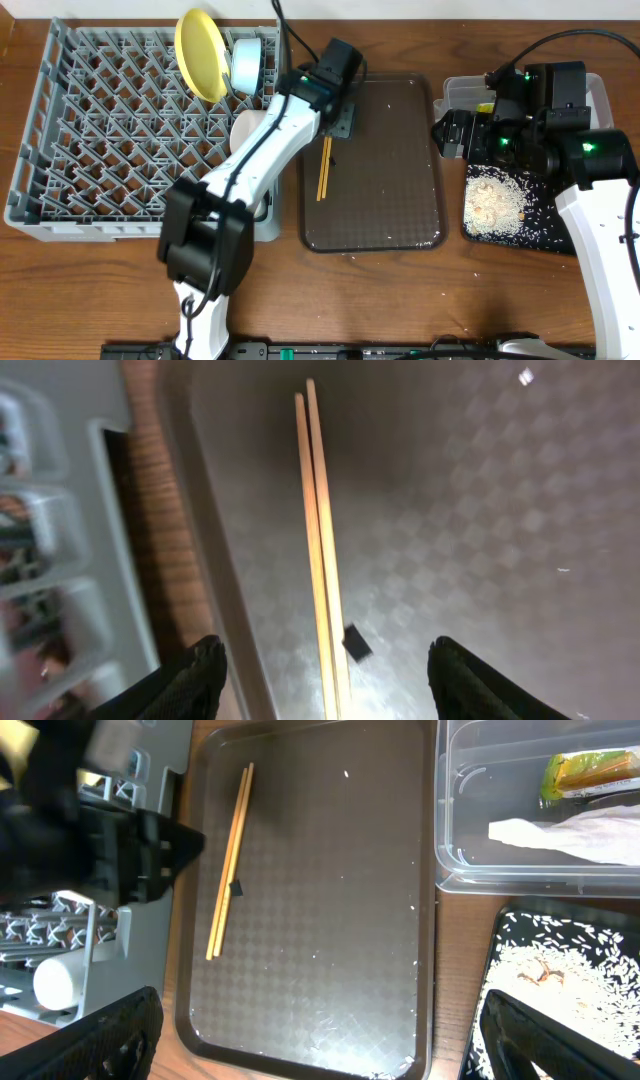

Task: Sort waste into correct bins and load items into the dishwasher
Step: 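Move left gripper right toward chopsticks on brown tray, then lower left gripper and grasp one chopstick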

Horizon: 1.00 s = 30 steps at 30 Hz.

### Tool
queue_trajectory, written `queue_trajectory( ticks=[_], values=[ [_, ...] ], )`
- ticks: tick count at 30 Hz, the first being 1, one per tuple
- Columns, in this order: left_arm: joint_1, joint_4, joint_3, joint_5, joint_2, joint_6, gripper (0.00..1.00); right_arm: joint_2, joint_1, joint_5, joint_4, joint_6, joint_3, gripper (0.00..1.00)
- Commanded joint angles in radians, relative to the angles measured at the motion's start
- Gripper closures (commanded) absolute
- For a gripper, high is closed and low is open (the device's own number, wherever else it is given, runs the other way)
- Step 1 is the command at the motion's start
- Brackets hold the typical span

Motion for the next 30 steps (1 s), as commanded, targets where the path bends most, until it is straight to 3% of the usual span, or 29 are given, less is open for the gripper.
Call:
queue_trajectory(
  ticks=[1, 30],
  values=[
    [-0.007, 0.015, 0.011, -0.016, 0.038, 0.056, 0.34, 0.001, -0.005, 0.003, -0.001, -0.01, 0.005, 0.01],
    [-0.046, 0.025, 0.003, 0.045, 0.168, 0.056, 0.34, 0.001, -0.005, 0.003, -0.001, -0.01, 0.005, 0.01]
  ],
)
